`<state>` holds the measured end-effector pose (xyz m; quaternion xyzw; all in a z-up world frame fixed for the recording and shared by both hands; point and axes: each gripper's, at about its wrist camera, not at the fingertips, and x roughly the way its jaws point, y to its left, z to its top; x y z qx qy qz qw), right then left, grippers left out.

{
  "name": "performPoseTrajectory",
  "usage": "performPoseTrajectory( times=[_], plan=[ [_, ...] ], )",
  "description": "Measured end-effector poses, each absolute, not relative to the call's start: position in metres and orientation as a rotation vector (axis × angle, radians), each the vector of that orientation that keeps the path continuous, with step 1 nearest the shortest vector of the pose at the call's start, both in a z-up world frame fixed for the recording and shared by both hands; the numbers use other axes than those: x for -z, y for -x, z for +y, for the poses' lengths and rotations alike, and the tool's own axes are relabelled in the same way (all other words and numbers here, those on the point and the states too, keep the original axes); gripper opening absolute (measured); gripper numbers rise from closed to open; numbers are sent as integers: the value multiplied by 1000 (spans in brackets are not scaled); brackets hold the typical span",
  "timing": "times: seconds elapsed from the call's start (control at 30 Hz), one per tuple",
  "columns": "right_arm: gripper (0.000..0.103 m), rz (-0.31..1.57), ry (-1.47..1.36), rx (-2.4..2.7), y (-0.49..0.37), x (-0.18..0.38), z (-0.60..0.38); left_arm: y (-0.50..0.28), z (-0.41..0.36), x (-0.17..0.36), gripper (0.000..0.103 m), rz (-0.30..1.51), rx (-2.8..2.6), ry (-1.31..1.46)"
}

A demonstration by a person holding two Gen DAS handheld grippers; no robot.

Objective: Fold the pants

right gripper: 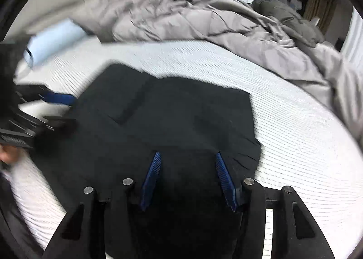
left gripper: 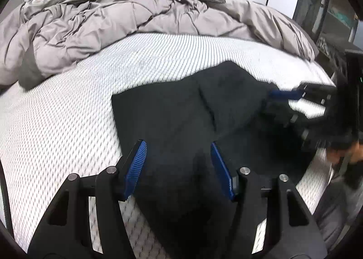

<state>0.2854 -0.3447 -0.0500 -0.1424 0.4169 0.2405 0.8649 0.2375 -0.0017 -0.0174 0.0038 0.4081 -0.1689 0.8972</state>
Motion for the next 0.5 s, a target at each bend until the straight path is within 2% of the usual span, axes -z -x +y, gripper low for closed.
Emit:
performPoseTrajectory(
  times=[0.13, 0.23, 0.33, 0.37, 0.5],
  plan=[
    [52, 907, 264, -562, -305, 53, -311, -280, -24, 45, 57, 960, 370, -96],
    [52, 1008, 307, -587, -320, 83, -292, -277, -17, 53, 58, 930, 415, -78],
    [52, 984, 435, -504, -319, 85, -306, -273, -5, 54, 59, 936, 428, -30],
    [49, 970, 475, -445, -318, 84, -316, -272, -4, 55, 59, 935, 428, -32],
    [48, 959, 427, -478, -310, 78, -346, -265, -3, 46, 56, 944, 394, -31]
  ],
)
